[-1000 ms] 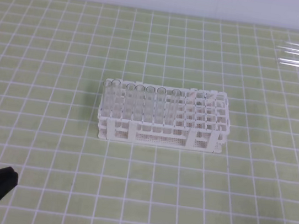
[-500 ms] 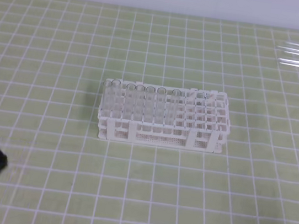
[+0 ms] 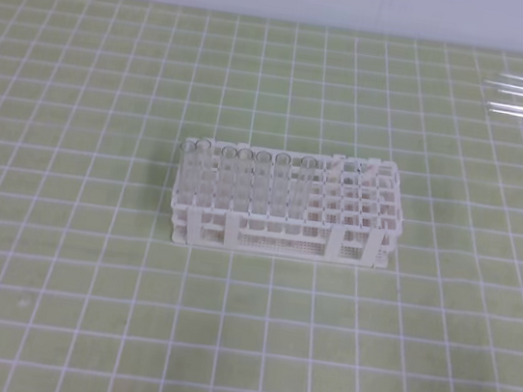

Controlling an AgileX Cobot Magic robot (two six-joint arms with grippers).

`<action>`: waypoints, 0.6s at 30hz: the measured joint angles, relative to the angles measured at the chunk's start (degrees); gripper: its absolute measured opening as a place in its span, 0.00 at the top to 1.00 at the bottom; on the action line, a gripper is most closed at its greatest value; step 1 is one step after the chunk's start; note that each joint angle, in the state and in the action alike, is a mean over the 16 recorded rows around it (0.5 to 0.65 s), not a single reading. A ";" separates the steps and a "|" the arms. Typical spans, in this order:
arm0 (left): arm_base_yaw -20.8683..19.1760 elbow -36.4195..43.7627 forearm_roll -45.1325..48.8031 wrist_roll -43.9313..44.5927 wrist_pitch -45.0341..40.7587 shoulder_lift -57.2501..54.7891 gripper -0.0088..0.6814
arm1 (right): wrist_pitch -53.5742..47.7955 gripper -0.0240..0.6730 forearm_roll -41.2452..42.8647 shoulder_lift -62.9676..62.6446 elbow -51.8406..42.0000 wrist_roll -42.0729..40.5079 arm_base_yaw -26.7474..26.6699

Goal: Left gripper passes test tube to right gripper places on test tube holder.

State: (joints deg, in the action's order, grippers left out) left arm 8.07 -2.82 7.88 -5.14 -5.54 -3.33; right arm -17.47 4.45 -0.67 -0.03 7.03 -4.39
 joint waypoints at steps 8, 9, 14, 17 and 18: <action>-4.36 2.20 -4.40 1.14 -9.25 3.73 0.99 | 0.00 0.99 0.00 0.00 0.00 0.00 0.00; -4.48 2.40 -5.03 1.50 -9.96 3.82 0.99 | 0.00 0.99 0.00 0.00 0.00 0.00 0.00; -4.59 2.94 -8.15 3.33 -12.13 3.83 0.99 | 0.00 0.99 -0.01 0.00 0.00 0.00 0.00; -4.60 2.90 -9.49 4.42 -12.87 3.72 0.99 | 0.00 0.99 -0.03 0.00 0.00 0.00 0.00; -4.60 2.90 -9.80 4.78 -13.07 3.72 0.99 | 0.00 0.99 -0.04 0.00 0.00 0.00 0.00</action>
State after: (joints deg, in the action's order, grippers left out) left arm 3.46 0.08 -1.92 -0.36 -18.61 0.39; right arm -17.47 4.42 -0.67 -0.03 7.03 -4.39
